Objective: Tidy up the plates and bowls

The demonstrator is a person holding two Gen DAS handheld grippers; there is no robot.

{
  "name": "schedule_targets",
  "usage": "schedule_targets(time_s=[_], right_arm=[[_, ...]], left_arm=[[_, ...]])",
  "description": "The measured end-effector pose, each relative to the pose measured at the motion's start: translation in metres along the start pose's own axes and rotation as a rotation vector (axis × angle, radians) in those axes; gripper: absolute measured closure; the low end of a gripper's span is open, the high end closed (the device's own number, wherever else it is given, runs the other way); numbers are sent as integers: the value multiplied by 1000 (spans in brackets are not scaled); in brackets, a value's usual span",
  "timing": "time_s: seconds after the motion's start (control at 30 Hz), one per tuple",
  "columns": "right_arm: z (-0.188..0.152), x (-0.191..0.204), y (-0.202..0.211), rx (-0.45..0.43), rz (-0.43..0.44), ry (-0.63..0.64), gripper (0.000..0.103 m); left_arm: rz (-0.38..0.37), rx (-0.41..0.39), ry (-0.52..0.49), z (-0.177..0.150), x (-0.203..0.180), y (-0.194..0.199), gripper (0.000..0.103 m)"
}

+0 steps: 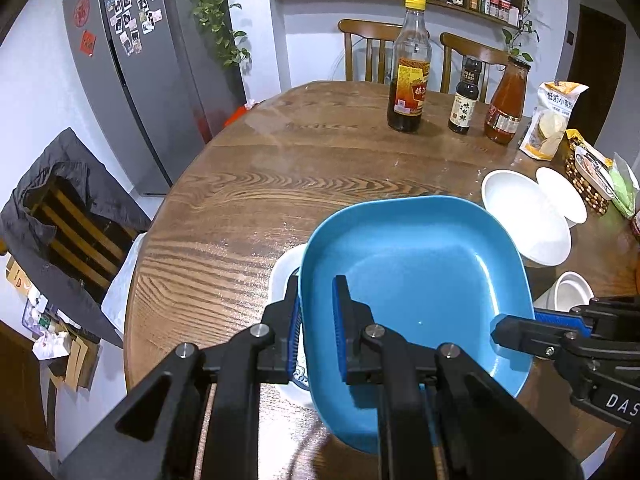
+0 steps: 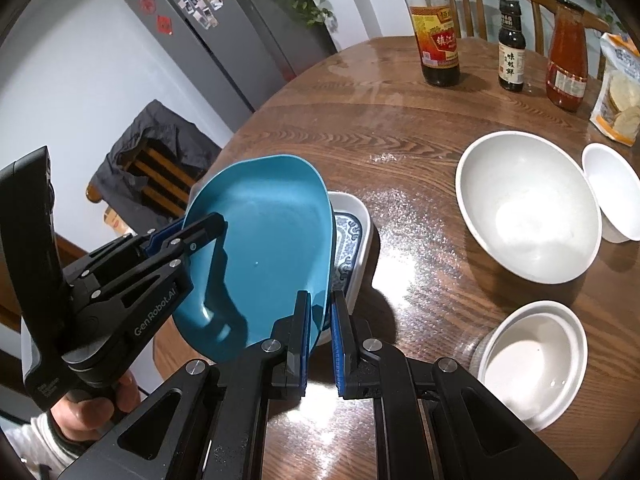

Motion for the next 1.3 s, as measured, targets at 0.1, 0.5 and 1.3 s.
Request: schedule_targets(time_s=[0.1, 0.5, 1.3], right_arm=[[0, 3, -2, 4, 1, 0, 91], [2, 7, -11, 16, 3, -9, 91], [-2, 0, -50, 73, -9, -65, 91]], left_arm=[[1, 6, 2, 0, 3, -2, 89], [2, 26, 8, -1, 11, -8, 89], [-1, 126, 8, -10, 24, -46, 89]])
Point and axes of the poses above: each gripper's, at about its wrist camera, not at the fingertips, and y roughly against the way its jaws point, x to its left, z to its top, the point moved 2 cm from there along -y, roughly the way its jaws point, and after that the axes turned 5 degrees about y, right-handed, at the moved point
